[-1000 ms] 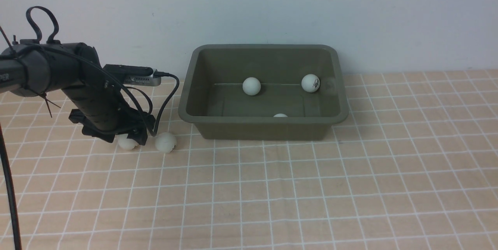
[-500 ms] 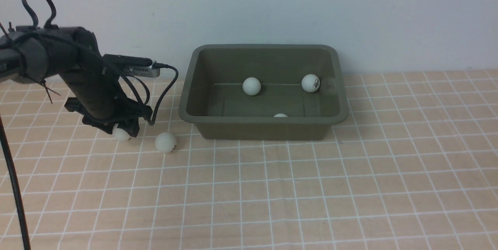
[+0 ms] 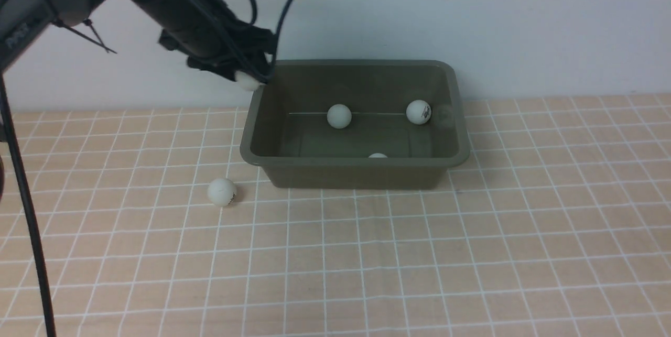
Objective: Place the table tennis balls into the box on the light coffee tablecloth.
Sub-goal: 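Drop the ball into the bin, then reach for and grasp a ping pong ball on the table beside the basket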
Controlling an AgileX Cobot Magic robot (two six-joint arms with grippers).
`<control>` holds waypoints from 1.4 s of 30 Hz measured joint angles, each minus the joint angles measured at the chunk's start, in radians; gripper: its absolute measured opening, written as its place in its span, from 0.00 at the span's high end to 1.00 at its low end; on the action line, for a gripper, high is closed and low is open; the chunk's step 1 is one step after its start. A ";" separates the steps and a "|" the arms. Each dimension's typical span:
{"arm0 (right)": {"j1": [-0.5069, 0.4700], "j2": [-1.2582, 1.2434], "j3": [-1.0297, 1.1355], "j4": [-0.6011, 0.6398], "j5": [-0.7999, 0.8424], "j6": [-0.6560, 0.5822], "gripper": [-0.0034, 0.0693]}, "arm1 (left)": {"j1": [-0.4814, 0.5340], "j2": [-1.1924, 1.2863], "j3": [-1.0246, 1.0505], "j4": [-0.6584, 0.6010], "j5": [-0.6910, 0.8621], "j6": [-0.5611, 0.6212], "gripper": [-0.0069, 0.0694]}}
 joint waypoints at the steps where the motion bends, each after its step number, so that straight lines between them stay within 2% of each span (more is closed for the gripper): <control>1: 0.000 0.000 0.000 0.000 0.000 0.000 0.98 | -0.021 0.001 -0.001 -0.004 -0.012 0.008 0.50; 9: 0.000 0.000 0.000 0.000 0.003 0.000 0.98 | -0.109 0.061 -0.005 -0.026 -0.088 0.031 0.50; 23: 0.000 0.000 0.000 0.000 0.025 0.000 0.98 | -0.116 0.148 -0.005 -0.044 -0.091 0.040 0.49; 26: 0.000 0.000 0.000 0.001 0.025 0.000 0.98 | -0.116 0.148 -0.006 -0.046 -0.092 0.066 0.46; 34: 0.000 0.000 0.000 0.014 0.026 0.000 0.98 | -0.116 0.148 -0.006 -0.032 -0.123 0.082 0.27; 39: 0.000 0.000 0.000 0.016 0.026 0.000 0.98 | -0.116 0.142 -0.006 0.012 -0.117 0.085 0.26; 42: 0.000 0.000 0.000 0.016 0.026 0.000 0.98 | -0.116 0.116 -0.006 0.101 -0.040 0.085 0.26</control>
